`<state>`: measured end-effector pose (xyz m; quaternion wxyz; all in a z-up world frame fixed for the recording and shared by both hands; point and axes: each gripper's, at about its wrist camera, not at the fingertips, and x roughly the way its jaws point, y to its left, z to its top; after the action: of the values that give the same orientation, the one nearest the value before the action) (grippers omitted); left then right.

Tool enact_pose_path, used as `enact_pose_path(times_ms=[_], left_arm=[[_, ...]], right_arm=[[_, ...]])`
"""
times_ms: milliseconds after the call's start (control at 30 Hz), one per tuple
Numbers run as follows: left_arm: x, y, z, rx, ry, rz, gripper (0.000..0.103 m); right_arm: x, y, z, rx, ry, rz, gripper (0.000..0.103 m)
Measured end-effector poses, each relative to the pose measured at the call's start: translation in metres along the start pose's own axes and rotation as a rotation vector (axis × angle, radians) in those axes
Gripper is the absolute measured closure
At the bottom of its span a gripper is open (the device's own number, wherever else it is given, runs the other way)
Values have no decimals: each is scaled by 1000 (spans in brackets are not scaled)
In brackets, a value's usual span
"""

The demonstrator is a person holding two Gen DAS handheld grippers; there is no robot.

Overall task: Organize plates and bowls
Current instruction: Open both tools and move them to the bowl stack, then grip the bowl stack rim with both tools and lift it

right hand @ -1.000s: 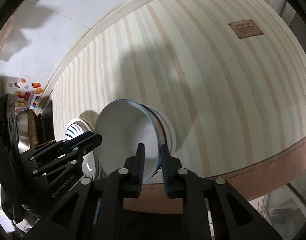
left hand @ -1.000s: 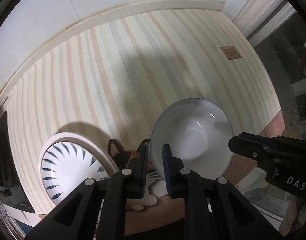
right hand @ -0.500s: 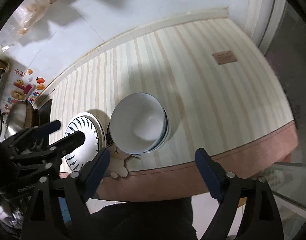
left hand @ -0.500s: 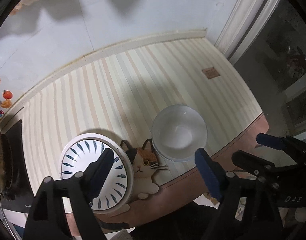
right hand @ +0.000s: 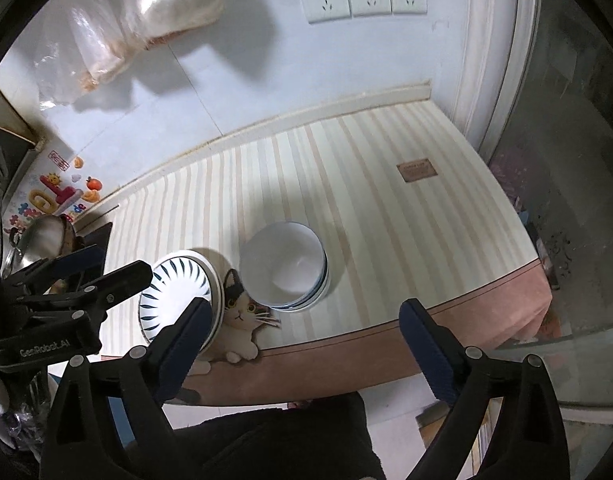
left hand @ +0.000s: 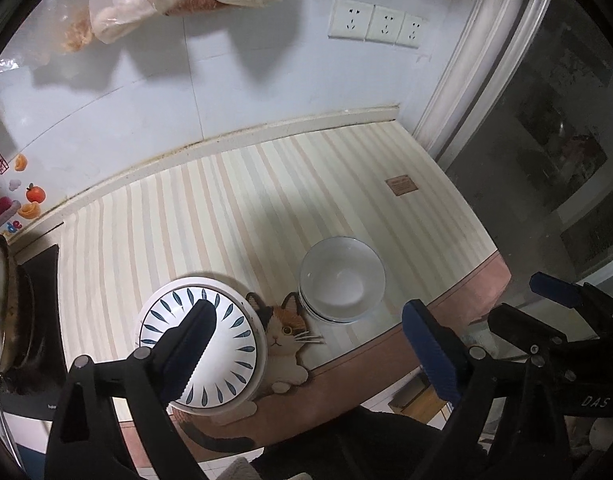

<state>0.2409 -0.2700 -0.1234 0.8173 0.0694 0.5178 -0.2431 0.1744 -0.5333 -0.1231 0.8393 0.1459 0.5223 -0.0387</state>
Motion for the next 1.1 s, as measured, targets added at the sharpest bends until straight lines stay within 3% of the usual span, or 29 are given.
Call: enact_pose_path(times_ms=[333,700,800,967,1100], left_arm=[[-2,1,2,-12,5,-19,7],[67,17,10,-97,123,-69,7],[102,28,14,-126,166,-60,7],[170,49,15,-221,293,-94,7],[217,56,12,-289,383,-126,13]], right_arm=[[-22,6,4,-16,-46,-7,4],[32,-13,13,30,46,36,4],[61,-28,17,59,73,96,4],[145,-61,21,158,182,324,4],[215,-76,17,198,293,409,4]])
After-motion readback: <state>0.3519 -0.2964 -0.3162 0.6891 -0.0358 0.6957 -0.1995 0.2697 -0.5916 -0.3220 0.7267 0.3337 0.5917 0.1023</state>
